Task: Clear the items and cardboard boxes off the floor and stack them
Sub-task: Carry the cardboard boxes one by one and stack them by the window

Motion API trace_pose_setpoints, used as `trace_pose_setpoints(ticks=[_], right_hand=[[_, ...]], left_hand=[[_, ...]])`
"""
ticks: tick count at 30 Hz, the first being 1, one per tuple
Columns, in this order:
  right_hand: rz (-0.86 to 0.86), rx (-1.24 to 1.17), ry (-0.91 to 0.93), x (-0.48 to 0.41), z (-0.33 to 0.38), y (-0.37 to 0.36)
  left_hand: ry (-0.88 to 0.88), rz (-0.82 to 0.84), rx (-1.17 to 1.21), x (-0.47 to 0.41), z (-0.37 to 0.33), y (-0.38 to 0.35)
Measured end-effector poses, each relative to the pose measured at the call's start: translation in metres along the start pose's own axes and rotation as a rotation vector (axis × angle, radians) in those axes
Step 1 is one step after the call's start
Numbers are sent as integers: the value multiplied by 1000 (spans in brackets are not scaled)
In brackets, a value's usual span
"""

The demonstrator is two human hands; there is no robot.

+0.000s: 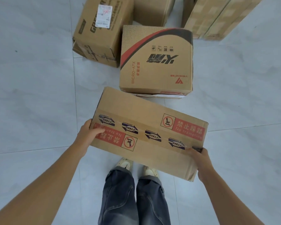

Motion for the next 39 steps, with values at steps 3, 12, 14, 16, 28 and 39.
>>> trace_pose_setpoints(ticks=[3,12,14,16,28,39], right_hand=[[46,34,94,44,37,13],[375,122,532,243,148,-11],[442,136,640,292,167,-27],[515,147,736,344,181,-47],[1114,382,1231,717,111,-190],[1570,664,1536,1001,-139,-299]], left_hand=[[-53,-54,30,43,-30,31],[-199,-358,237,239,-79,192],[-260,-427,312,293,-76,232],[-344,-507,369,348,-72,272],[-656,-1091,744,669,98,431],[-668,-1732,829,935,303,437]])
Point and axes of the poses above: each hand's wrist, its own x-axis away from the middle knuckle, its own y-axis out of the back of the hand, z = x × y, the point moved 6 cm from there along -x, towards the middle knuckle, and after that the axes turned 3 degrees about -y, right-handed, at the moved point
